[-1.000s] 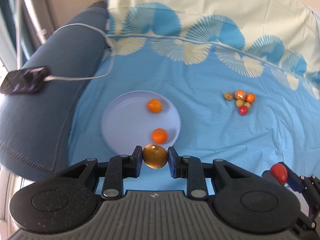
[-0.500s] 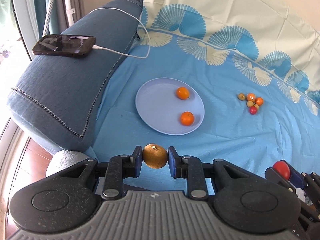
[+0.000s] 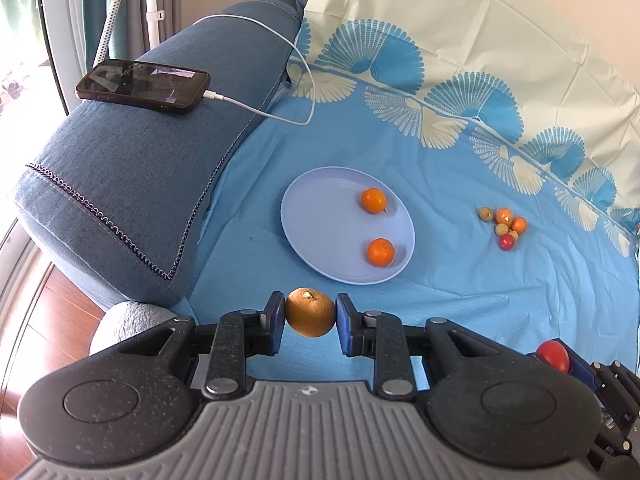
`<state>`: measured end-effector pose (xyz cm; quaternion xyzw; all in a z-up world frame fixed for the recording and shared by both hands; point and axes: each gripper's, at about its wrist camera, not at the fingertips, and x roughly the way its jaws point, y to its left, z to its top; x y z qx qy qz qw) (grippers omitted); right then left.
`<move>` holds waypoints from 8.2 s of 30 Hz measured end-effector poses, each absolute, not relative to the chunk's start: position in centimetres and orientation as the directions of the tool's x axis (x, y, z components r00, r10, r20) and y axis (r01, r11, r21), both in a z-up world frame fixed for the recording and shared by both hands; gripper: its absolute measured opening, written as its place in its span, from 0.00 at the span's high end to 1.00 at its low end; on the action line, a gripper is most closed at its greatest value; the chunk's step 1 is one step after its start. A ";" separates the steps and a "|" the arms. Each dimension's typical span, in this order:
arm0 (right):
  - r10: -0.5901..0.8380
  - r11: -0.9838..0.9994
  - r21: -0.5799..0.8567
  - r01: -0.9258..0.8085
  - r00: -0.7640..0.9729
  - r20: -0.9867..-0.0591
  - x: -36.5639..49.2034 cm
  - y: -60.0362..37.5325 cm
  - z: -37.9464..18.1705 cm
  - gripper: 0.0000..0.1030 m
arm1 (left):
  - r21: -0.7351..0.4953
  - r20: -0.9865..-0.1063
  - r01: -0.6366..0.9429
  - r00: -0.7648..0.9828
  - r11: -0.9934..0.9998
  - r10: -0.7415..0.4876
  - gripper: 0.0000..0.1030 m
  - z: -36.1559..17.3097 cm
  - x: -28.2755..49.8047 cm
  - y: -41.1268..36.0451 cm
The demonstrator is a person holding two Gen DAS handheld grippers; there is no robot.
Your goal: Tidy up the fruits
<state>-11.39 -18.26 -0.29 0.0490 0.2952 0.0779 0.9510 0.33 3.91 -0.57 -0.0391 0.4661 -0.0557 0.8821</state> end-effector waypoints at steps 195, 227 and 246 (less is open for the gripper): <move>-0.133 0.955 0.098 0.280 0.701 -0.701 14.8 -45.5 -20.7 0.01 | -0.007 -0.927 0.465 0.329 0.885 -0.181 0.00 -20.6 28.9 -32.3; -0.123 0.903 0.212 0.374 0.697 -0.707 9.8 -47.5 -22.2 0.62 | -0.068 -0.882 0.590 0.341 0.804 -0.325 0.75 -20.3 27.0 -34.8; 0.003 0.948 0.271 0.169 0.845 -0.535 -0.9 -37.4 -9.7 0.62 | -0.070 -0.773 0.425 0.549 0.902 -0.319 0.75 -3.9 10.6 -18.3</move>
